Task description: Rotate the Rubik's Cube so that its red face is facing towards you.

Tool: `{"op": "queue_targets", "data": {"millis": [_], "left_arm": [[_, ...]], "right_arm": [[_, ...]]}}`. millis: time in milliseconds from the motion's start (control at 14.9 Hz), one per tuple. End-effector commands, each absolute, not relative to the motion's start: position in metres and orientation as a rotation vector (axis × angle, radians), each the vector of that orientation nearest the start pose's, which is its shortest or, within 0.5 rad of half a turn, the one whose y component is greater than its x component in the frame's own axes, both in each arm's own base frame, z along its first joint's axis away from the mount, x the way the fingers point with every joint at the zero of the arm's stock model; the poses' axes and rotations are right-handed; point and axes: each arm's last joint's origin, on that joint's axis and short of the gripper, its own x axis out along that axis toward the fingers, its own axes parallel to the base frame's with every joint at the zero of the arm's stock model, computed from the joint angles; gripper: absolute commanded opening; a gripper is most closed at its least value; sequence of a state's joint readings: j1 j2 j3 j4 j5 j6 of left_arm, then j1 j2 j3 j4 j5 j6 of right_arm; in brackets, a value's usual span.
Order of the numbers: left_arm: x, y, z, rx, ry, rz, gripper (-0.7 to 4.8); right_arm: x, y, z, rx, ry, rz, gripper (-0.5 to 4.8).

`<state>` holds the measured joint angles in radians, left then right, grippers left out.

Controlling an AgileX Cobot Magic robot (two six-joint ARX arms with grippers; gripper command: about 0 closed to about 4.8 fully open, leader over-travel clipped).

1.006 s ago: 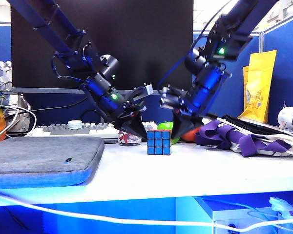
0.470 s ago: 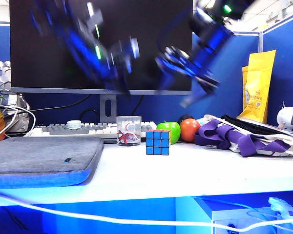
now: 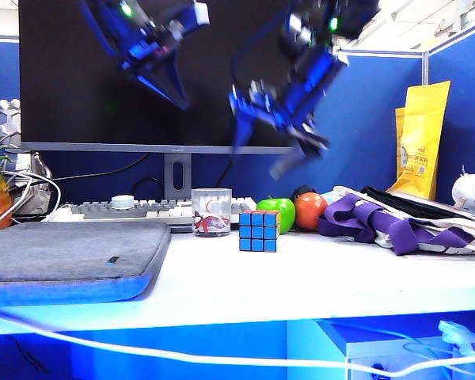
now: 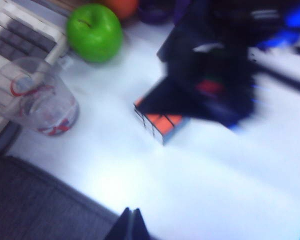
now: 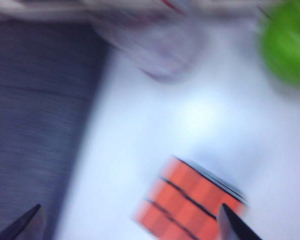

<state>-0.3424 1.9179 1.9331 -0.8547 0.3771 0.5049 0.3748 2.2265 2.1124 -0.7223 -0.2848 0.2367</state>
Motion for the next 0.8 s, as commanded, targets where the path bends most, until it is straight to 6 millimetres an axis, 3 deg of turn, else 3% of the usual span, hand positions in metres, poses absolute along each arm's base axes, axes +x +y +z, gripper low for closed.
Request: {"op": "queue_targets", "data": {"millis": [67, 537, 805], "left_arm": [[0.376, -0.143, 0.358, 0.449, 0.674, -0.883, -0.06], [0.366, -0.139, 0.364, 0.447, 0.711, -0.886, -0.05], [0.365, -0.139, 0.363, 0.432, 0.727, -0.89, -0.06]], "right_arm": [[0.456, 0.186, 0.274, 0.144, 0.936, 0.446, 4.79], [0.462, 0.191, 0.237, 0.139, 1.055, 0.403, 4.79], [0.463, 0.209, 0.224, 0.157, 1.05, 0.449, 4.79]]}}
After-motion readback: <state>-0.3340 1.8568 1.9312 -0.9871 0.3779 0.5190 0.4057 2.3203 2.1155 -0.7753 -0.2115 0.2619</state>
